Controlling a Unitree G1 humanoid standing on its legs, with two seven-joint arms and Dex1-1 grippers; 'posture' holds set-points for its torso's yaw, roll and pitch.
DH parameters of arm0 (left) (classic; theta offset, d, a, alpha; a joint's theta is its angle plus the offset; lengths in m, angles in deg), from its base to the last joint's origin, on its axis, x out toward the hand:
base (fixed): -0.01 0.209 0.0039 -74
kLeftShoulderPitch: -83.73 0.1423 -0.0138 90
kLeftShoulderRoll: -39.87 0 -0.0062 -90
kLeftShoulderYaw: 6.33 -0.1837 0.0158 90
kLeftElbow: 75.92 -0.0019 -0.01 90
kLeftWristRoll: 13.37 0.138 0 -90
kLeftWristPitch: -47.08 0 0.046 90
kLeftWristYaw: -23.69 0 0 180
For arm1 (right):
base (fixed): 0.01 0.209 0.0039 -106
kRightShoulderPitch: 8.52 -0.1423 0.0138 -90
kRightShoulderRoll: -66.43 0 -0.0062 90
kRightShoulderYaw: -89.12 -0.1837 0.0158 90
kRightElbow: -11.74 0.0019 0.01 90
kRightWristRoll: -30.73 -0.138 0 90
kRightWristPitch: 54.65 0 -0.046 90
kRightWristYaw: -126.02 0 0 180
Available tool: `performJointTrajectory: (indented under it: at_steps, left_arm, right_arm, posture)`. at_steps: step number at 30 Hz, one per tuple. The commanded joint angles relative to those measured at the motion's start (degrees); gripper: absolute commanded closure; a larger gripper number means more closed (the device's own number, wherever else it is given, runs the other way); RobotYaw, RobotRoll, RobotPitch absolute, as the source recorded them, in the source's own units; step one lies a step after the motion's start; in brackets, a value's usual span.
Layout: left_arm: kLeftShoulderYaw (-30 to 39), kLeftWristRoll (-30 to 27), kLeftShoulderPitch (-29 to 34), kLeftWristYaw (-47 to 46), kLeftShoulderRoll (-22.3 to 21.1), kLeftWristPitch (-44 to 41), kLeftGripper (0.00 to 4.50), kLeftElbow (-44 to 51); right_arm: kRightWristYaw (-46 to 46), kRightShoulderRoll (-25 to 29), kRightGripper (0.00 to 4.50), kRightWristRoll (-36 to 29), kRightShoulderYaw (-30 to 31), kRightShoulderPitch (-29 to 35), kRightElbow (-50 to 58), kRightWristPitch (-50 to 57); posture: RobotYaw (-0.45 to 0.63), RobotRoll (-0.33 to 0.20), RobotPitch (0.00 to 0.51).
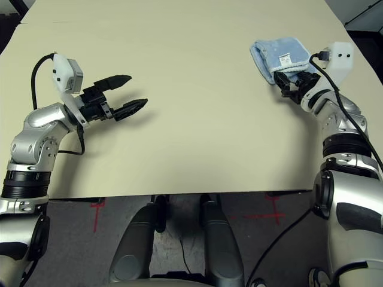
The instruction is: Fold the towel and set it aside.
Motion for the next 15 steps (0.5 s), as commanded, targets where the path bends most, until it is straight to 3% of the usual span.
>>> performJointTrajectory:
  at_steps: [1,8,15]
  left_arm:
    - [0.17,0.37,-0.01,-0.86,0.70,-0.03,0.00,-0.68]
    - [1.01,0.81,0.21,-3.48,0.84,-0.13,0.00,-0.84]
    - [1.28,0.71,0.47,-4.02,0.74,-0.45,0.00,-0.34]
  right_arm:
    - [-5.89,-0.77,0.04,-0.57,1.03,2.68,3.23,-0.86]
    - [-16.64,-0.89,0.04,-2.99,0.50,8.10,11.82,-4.90]
    - [-10.93,-1.89,0.04,-3.93,-1.41,11.34,16.07,-4.00]
  posture:
    - [0.03,0.000,0.269]
    - [0.04,0.000,0.266]
    - [0.05,0.000,0.265]
